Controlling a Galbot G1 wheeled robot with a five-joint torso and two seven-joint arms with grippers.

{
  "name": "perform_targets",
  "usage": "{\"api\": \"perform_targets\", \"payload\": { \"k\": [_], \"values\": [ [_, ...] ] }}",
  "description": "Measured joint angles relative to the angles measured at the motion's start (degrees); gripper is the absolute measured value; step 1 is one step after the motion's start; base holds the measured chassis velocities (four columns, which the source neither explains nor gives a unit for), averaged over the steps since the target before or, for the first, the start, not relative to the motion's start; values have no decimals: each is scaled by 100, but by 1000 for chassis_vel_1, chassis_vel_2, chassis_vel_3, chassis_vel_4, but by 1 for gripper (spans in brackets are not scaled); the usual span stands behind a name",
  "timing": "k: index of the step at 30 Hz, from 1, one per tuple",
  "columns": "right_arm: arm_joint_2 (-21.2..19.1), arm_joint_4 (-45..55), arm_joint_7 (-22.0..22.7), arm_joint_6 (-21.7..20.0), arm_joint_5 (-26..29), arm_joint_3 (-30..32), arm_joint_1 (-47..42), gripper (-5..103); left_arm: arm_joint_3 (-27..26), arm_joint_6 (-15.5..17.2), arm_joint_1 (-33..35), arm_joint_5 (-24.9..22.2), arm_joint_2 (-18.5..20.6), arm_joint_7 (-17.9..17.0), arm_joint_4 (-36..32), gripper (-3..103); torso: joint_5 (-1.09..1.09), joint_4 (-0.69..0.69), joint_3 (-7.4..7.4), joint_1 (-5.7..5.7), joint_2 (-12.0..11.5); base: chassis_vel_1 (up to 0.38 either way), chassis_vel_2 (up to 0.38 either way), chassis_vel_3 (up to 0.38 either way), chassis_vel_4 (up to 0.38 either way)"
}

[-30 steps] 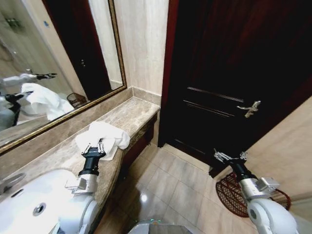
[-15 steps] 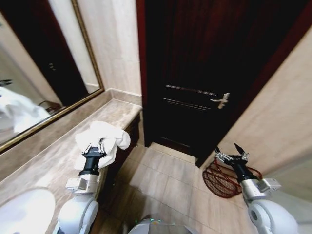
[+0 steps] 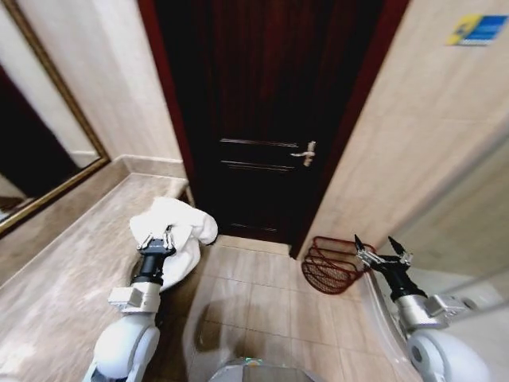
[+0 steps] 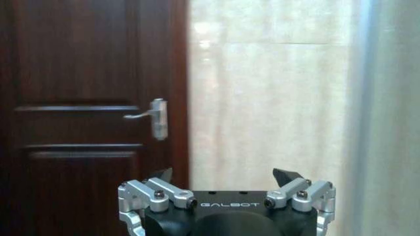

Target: Discard the used towel into the hamper.

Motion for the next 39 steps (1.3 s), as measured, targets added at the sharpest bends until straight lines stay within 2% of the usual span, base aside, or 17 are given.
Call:
{"api": "perform_targets", "payload": {
  "k": [2, 11, 13, 15, 26, 31, 35, 39],
  "values": [
    [173, 20, 25, 3, -57, 13, -38, 100, 70, 8, -32, -72, 4, 65, 74, 8, 3, 1, 1, 1, -1, -123, -107, -116, -126],
    [424, 27, 29, 147, -219, 159, -254, 100, 179, 60, -251, -428, 148, 302, 346, 8, 0, 0, 1, 2, -1, -133, -121, -124, -129],
    [519, 50, 41, 222, -225, 199, -378, 100, 215, 81, -374, -527, 219, 360, 460, 8, 5, 1, 1, 1, -1, -114, -118, -128, -125],
    [624, 103, 82, 322, -226, 245, -524, 100, 273, 93, -540, -619, 310, 491, 602, 8, -3, 1, 0, 1, 0, -101, -111, -115, -116],
    [1033, 244, 97, 489, -410, 386, -756, 100, 395, 102, -988, -1054, 504, 849, 1066, 8, 0, 0, 1, 2, -1, -133, -135, -130, -122],
    [1122, 308, 88, 502, -521, 343, -771, 100, 395, 88, -1102, -1212, 526, 960, 1198, 8, 2, 1, 1, 1, -1, -130, -127, -111, -122],
    [1169, 374, 79, 502, -678, 273, -760, 100, 438, -12, -1247, -1426, 499, 1296, 1398, 8, 1, -1, 1, 1, -1, -101, -116, -118, -121],
    [1176, 394, 79, 509, -755, 232, -722, 100, 477, -54, -1356, -1445, 515, 1463, 1531, 8, 2, -1, 1, 1, -1, -56, -80, -89, -64]
  ]
}}
